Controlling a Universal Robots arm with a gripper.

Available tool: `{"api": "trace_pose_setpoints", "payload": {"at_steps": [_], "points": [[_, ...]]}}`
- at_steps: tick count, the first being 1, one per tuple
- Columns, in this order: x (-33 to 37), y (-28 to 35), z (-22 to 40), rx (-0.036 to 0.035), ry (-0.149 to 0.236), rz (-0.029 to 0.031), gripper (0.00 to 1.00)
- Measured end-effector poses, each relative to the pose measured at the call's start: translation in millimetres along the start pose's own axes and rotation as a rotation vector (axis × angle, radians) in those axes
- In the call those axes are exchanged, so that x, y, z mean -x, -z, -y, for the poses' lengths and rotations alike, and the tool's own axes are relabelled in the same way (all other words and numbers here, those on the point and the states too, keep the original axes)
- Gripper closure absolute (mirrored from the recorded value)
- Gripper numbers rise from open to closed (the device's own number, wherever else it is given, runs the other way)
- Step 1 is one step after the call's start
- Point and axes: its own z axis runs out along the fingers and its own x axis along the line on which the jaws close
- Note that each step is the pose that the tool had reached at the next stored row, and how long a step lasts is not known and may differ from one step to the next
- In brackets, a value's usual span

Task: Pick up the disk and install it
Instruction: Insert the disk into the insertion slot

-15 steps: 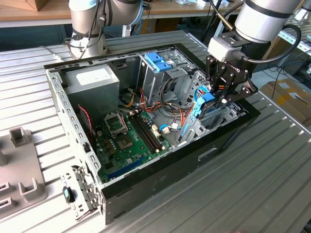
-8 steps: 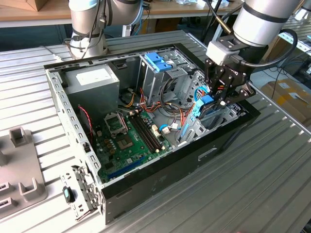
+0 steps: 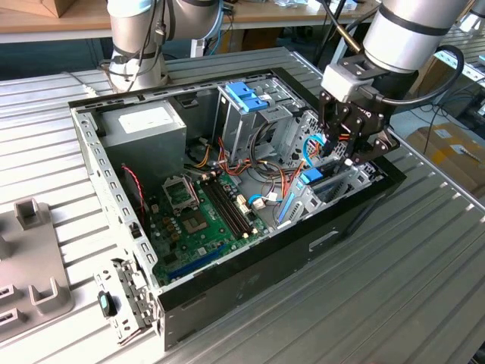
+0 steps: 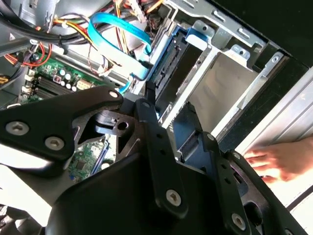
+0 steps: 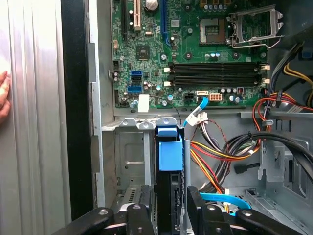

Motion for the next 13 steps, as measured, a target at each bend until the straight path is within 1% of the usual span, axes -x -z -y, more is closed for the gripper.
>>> {"api": "trace_pose_setpoints", "payload": {"at_steps": [9,11,13], "points": [[-0.2,0.1,0.0,0.0,0.0,0.0,0.57],[-0.2,2.2,0.1,0.0,0.0,-0.0001,0.57],[-0.2,2.5,0.1,0.0,0.0,0.0004,0.57]]}}
